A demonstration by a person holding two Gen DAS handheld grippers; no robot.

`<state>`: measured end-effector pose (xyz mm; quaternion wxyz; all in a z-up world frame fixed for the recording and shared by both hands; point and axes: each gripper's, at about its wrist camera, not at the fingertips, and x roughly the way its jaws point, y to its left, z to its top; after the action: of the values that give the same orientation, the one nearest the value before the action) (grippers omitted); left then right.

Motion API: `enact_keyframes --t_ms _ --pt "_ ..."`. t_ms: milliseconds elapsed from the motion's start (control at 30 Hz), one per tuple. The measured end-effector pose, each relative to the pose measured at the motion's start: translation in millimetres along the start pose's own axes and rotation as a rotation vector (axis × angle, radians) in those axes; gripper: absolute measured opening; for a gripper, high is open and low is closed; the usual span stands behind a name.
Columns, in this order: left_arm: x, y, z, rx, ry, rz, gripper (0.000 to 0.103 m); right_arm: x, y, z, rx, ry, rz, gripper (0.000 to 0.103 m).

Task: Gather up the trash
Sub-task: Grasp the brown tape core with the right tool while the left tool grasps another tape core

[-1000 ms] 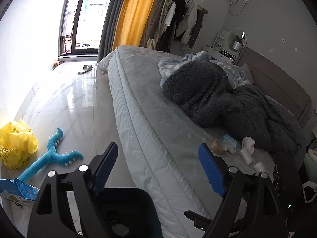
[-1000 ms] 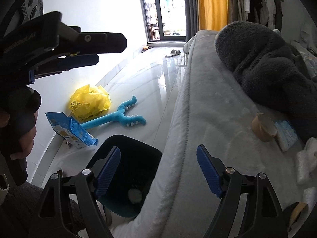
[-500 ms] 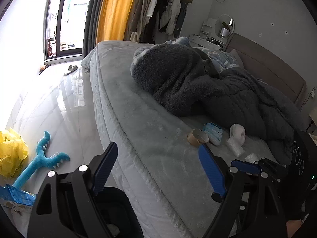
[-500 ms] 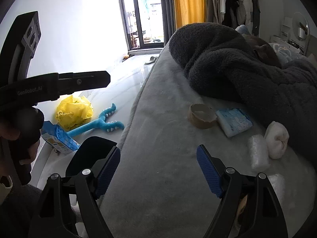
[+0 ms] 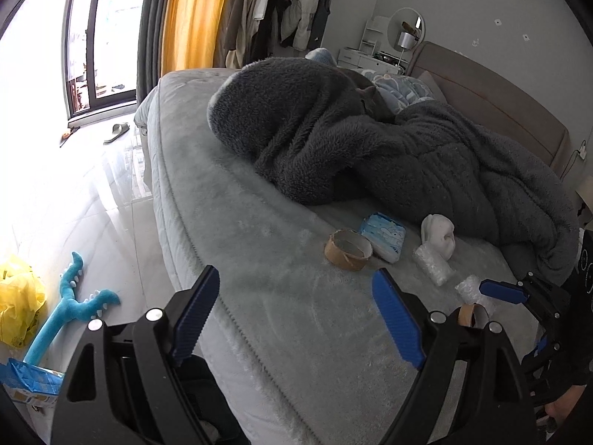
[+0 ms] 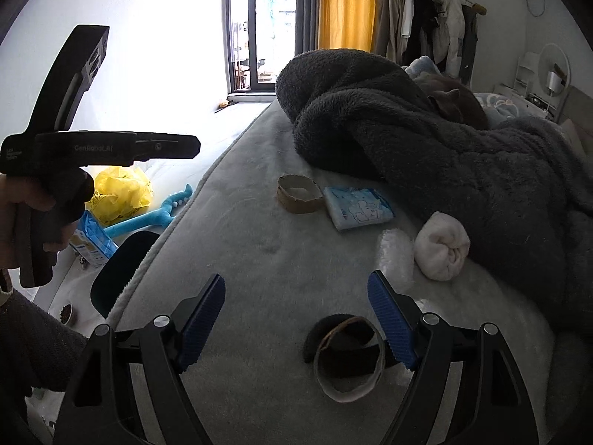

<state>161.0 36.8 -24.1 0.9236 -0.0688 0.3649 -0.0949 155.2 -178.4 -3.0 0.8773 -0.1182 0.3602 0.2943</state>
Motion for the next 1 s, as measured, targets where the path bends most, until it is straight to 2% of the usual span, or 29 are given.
enact_keyframes --t_ms 200,400,1000 --pt "10.8 -12.1 0.3 -0.009 0.017 -0.021 0.086 -8.3 -7.7 -11.7 -0.011 -0.003 0.013 0.080" --pt "17.3 -24.5 0.4 -0.009 0.026 -0.039 0.086 -9.2 -16.0 -21.7 -0.025 0.006 0.028 0.068" --pt "32.7 -53.3 0.7 -0.017 0.025 -0.077 0.086 -7.7 -28.3 -45.0 -0.055 0.055 0.018 0.059"
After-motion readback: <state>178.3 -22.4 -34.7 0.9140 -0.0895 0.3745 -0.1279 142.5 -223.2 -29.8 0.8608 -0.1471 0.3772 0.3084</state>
